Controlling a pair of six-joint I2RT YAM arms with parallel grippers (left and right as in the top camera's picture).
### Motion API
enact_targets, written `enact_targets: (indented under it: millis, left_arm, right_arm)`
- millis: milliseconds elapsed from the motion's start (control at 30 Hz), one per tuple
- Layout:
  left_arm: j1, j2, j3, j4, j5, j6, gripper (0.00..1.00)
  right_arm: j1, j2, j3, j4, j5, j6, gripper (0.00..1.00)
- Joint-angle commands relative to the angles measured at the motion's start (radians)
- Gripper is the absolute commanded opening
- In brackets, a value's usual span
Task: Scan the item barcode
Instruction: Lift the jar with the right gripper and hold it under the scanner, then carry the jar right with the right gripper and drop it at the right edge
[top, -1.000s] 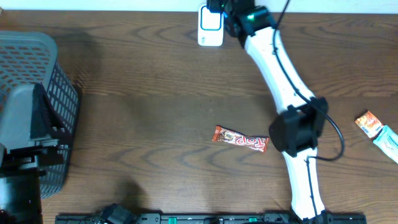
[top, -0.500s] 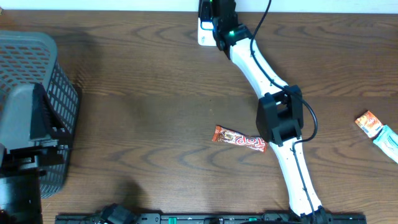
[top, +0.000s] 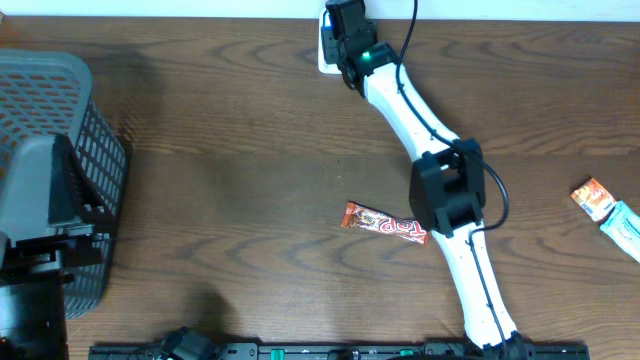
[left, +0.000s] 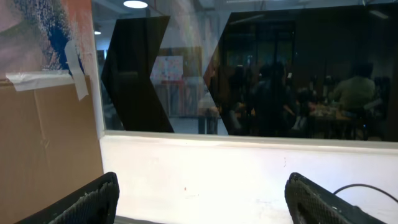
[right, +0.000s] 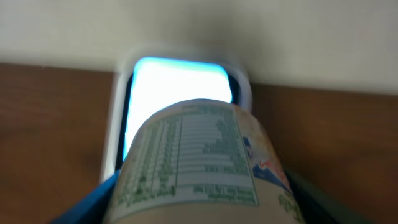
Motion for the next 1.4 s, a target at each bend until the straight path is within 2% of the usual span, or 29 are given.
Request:
enact_targets:
  millis: [0,100,233,333,400,600,900,1000,1067,1233,1367]
  left_arm:
    - [0.004,-0.003,-0.003,0.004,0.005,-0.009,0.86]
    - [0.004,-0.003,-0.003,0.009,0.005,-0.009,0.86]
    - [0.004,-0.003,-0.003,0.009,0.005,-0.009,0.86]
    - [0.004,-0.003,-0.003,0.009,0.005,-0.022,0.86]
    - [0.004,-0.003,-0.003,0.01,0.006,-0.058,0.86]
    - [0.004,-0.003,-0.003,0.016,0.006,-0.081,0.85]
    - [0.004,-0.003,-0.003,0.018,0.006,-0.089,0.86]
    - [0.004,-0.003,-0.003,0.018,0.006,-0.089,0.86]
    - [0.004,-0.003,-0.003,0.018,0.005,-0.089,0.86]
    - [0.004,-0.003,-0.003,0.018,0.005,-0.089,0.86]
    - [0.004,-0.003,-0.003,0.018,0.005,-0.089,0.86]
  right_arm:
    - [-0.019,-0.205,0.015,-0.183,0.035,-0.014,0.63]
    - [-0.059,-0.303,0.015,-0.407,0.077,-0.014,0.59]
    - [-0.135,-0.388,0.015,-0.65,0.105,-0.014,0.59]
    - [-0.23,-0.402,0.015,-0.82,0.105,-0.014,0.56]
    - [-0.358,-0.389,0.001,-0.917,0.099,-0.011,0.55]
    - [-0.598,-0.385,-0.148,-0.841,0.092,0.031,0.72]
    - [-0.833,-0.385,-0.415,-0.646,-0.042,0.093,0.68]
    - [-0.877,-0.385,-0.433,-0.635,-0.085,0.1,0.56]
    - [-0.89,-0.386,-0.432,-0.629,-0.09,0.104,0.53]
    - [-0.893,-0.386,-0.433,-0.616,-0.09,0.122,0.54]
    - [-0.893,-0.386,-0.432,-0.604,-0.088,0.14,0.59]
